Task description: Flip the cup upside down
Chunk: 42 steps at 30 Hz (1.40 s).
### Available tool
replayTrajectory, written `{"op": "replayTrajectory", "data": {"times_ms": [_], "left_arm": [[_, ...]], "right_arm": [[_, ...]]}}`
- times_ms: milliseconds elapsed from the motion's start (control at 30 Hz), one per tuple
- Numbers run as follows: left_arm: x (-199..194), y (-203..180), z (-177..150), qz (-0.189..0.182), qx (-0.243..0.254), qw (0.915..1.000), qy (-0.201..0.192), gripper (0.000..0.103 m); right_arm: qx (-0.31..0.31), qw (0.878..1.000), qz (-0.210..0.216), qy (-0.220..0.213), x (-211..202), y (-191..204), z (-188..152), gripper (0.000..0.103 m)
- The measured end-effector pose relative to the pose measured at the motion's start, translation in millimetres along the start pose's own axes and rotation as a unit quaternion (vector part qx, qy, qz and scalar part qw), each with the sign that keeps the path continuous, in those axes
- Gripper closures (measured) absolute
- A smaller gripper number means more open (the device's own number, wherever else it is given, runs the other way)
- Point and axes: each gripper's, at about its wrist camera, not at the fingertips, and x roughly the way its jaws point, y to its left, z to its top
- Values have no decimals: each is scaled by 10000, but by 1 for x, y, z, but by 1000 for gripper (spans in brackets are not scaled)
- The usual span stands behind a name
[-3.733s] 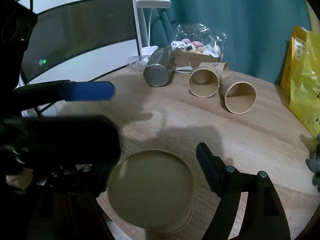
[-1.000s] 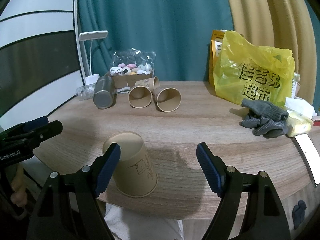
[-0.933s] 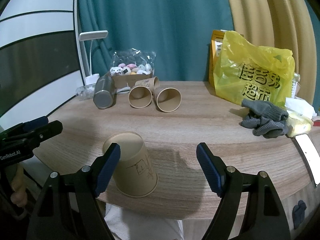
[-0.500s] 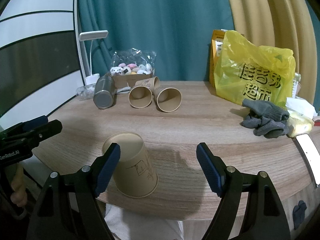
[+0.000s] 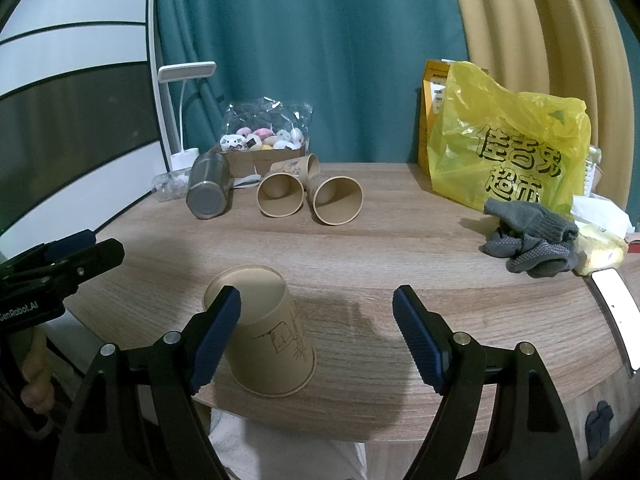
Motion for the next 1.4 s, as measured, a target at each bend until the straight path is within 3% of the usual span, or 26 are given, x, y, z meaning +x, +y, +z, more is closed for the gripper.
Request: {"op": "replayTrajectory", "data": {"times_ms": [1400], "left_arm": [[-3, -7, 0, -63, 7, 9999, -105, 14]], "right_arm": [[10, 10000, 10, -7, -1, 1, 0, 22]]}}
